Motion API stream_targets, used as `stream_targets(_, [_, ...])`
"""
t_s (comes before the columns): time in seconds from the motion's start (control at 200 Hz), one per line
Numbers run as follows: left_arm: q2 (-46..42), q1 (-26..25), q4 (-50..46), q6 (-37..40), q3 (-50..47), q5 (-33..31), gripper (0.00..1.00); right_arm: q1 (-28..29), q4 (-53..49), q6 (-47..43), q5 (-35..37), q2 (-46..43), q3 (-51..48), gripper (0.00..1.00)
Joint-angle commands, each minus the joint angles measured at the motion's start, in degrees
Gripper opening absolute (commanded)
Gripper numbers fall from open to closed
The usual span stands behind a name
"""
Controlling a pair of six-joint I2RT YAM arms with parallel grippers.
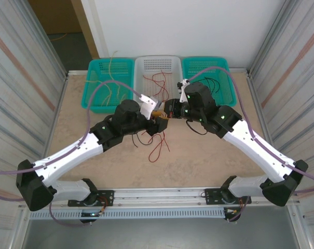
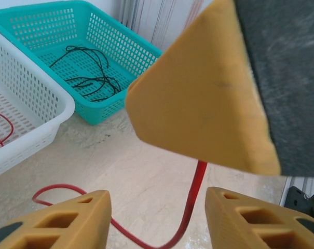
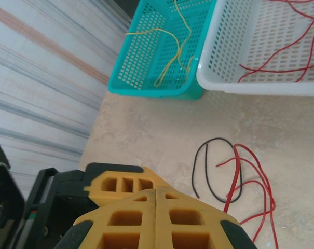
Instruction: Untangle the cables
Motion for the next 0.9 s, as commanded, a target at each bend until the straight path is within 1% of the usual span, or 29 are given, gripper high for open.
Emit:
stream_targets(0.0, [0.67,0.06,3.95,0.81,-0.79,-0.19,0.45,0.79,2.36,1.92,-1.47,-1.47,-0.54,0.00])
stream_targets(0.09, [0.96,0.02,4.50,0.71,-0.87,-1.11,0.37,1.36,2.74,1.92,-1.33,-1.21,-0.29,0.00])
stream_targets(0.205, [0.83,0.02,5.40,-0.13,-1.05,-2.28,0.19,1.48,2.76,1.99,-0.87,-1.28,-0.40,0.00])
stream_targets(0.326, [0.18,0.43,5.87,-2.23,-1.30,-3.51,0.03,1.48,2.53,2.08,0.12,-1.84,-0.78,0.00])
stream_targets(0.351, [0.04,0.73,5.88,-2.87,-1.26,-3.05,0.01,1.52,2.30,2.01,0.59,-2.05,-0.75,0.04])
stream_targets(0.376, [-0.09,1.08,5.84,-3.64,-1.16,-2.52,0.00,1.40,1.91,1.92,1.27,-2.20,-0.71,0.10])
stream_targets(0.451, [-0.90,2.69,5.77,-6.84,-1.05,-0.13,0.00,0.23,-0.22,1.57,3.41,-3.42,-1.08,0.37])
stream_targets(0.481, [-1.42,3.50,5.91,-8.34,-1.05,1.08,0.00,-1.01,-0.80,1.61,3.59,-4.12,-1.67,0.43])
stream_targets(0.521, [-2.27,4.51,6.12,-10.18,-1.09,2.76,0.00,-2.99,-1.36,1.66,3.48,-5.30,-2.96,0.49])
stream_targets(0.541, [-2.71,5.03,6.17,-11.17,-1.05,3.53,0.00,-4.12,-1.53,1.64,3.30,-5.93,-3.79,0.59])
stream_targets(0.566, [-3.17,5.84,6.02,-12.49,-0.77,4.58,0.00,-5.63,-1.78,1.66,3.12,-7.02,-4.93,0.68])
stream_targets(0.631, [-4.18,8.06,5.97,-15.74,0.11,8.84,0.00,-9.18,-1.95,1.18,2.68,-9.82,-8.85,0.80])
stream_targets(0.681, [-4.72,9.53,5.50,-17.76,1.21,11.77,0.00,-9.82,-0.69,-0.60,4.46,-12.51,-12.54,0.83])
stream_targets(0.731, [-4.97,10.51,4.30,-19.07,2.62,14.10,0.00,-9.77,1.39,-2.71,4.95,-15.14,-16.70,0.84])
stream_targets(0.802, [-5.11,11.46,2.27,-19.89,5.15,17.00,0.00,-9.78,4.40,-5.26,2.54,-18.13,-21.22,0.82])
stream_targets(0.897, [-5.02,12.01,0.14,-20.79,8.13,20.15,0.00,-9.74,8.18,-6.10,-2.29,-18.44,-25.32,0.80])
